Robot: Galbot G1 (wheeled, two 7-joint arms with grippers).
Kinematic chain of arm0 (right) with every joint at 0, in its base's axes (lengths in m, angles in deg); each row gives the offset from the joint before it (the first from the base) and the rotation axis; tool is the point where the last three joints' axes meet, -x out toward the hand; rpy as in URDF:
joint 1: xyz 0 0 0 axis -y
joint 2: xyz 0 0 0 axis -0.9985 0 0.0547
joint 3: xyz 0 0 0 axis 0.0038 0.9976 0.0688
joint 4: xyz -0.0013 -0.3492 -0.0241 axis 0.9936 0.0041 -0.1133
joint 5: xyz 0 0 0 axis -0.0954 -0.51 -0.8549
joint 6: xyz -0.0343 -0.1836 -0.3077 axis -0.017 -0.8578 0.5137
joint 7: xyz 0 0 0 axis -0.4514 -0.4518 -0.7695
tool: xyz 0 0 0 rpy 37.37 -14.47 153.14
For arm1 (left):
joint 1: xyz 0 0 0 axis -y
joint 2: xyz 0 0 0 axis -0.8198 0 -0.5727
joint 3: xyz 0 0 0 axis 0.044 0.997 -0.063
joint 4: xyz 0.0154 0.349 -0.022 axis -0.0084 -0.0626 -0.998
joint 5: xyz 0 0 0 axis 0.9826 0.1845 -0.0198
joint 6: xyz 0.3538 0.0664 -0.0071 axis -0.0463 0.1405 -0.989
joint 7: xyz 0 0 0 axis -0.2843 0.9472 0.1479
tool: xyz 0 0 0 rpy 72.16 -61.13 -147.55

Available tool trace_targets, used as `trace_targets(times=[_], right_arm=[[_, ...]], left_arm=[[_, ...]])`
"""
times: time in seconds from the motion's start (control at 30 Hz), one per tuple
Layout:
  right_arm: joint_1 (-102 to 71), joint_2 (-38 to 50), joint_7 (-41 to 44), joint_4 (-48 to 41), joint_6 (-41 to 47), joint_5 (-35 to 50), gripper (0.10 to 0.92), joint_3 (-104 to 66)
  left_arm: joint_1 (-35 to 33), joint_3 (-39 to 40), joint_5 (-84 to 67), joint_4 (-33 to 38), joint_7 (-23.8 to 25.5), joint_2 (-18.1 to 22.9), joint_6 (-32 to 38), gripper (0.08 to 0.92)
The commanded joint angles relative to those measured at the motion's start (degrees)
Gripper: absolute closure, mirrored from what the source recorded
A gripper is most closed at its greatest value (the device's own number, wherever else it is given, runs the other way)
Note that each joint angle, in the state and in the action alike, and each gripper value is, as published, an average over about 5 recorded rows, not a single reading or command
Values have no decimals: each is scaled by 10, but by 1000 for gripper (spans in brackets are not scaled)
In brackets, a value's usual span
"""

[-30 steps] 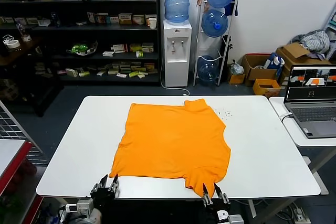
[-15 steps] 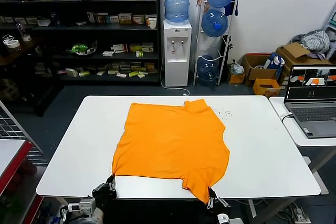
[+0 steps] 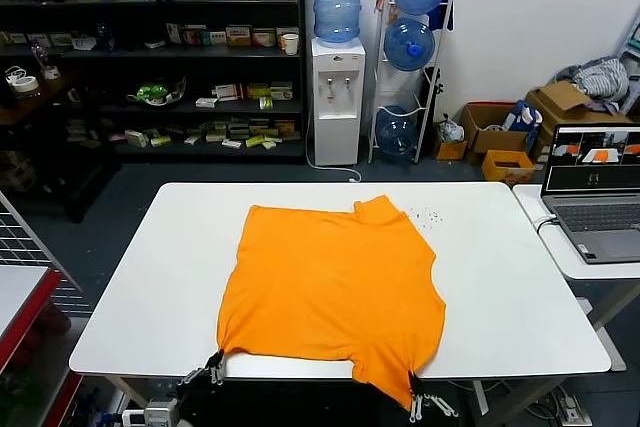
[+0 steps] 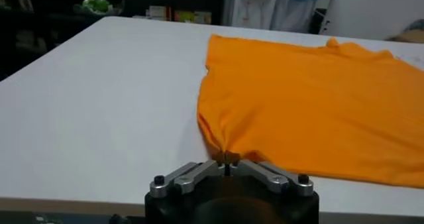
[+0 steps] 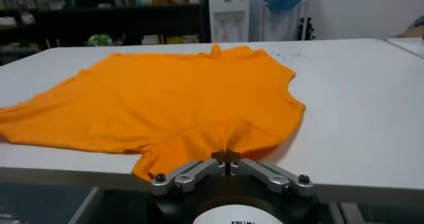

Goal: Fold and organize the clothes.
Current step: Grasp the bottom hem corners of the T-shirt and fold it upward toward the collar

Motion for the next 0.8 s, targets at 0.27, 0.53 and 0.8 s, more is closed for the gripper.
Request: trace_targets(times=[0.27,0.53,0.8], right_arm=[[134,14,-22,0,-5,65,901,-4],[303,-11,-51,-82,30,113,901,14],[363,-11,-61,-141,47,126,901,26]], left_arm=[[59,-18,-8,11,16,6,13,908],[200,9,-9,-79,28,19,16,908],[270,48,-6,-152,25,22,16,908]])
